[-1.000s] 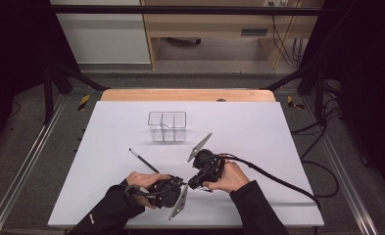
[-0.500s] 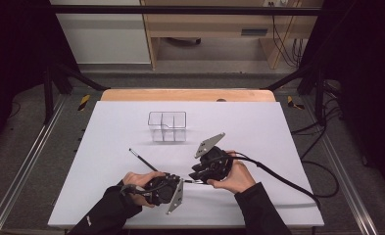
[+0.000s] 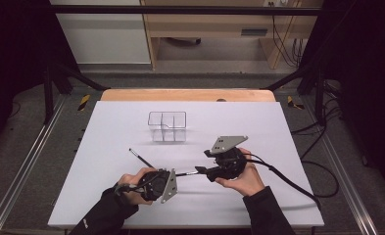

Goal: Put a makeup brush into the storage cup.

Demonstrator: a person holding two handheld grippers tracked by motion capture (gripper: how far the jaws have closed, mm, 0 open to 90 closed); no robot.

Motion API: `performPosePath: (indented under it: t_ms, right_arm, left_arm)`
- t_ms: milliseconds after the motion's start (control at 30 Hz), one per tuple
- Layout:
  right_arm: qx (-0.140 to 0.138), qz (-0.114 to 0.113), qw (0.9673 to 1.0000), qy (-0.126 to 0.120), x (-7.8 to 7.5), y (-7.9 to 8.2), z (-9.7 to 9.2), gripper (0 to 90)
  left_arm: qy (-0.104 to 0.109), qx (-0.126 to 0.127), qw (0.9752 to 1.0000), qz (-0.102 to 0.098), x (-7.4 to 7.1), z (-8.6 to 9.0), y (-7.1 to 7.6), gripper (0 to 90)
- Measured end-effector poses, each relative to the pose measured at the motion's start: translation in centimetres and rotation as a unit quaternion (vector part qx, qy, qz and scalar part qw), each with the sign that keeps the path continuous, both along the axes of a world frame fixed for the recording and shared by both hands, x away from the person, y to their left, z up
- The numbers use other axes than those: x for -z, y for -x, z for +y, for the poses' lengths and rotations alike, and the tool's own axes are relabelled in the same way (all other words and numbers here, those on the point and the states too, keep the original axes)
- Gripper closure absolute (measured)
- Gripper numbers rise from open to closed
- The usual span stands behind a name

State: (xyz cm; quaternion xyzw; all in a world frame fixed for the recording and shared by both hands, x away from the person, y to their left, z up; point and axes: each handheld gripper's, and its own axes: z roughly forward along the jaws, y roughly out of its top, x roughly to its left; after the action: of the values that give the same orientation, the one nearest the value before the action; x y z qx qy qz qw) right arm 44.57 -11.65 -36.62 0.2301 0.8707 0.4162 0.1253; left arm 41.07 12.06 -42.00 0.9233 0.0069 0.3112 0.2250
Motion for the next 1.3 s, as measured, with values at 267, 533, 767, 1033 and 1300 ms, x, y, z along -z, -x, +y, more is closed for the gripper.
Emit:
performPosePath:
  t_ms: [267,533,767,1033,1300]
  right_arm:
    - [0.033,-0.024,0.9990,-0.018,0.4,0.1,-1.0,24.4]
    - [0.070,-0.035,0.9955,-0.053,1.0,0.4,-2.0,16.7]
    - [0.096,-0.036,0.9917,-0.078,1.3,0.6,-2.7,14.9]
    - [0.107,-0.024,0.9902,-0.086,1.7,0.7,-2.7,12.4]
    - [0.128,-0.027,0.9854,-0.109,2.0,0.7,-2.3,10.6]
  left_arm:
    - [0.054,-0.040,0.9974,0.024,0.1,0.5,-0.2,82.8]
    - [0.111,-0.080,0.9896,0.047,0.3,0.9,-0.5,82.8]
    - [0.150,-0.110,0.9809,0.058,0.3,1.1,-0.6,82.9]
    - [0.201,-0.142,0.9660,0.080,0.3,1.7,-0.8,82.9]
    - [0.250,-0.163,0.9483,0.109,0.7,2.2,-1.0,82.9]
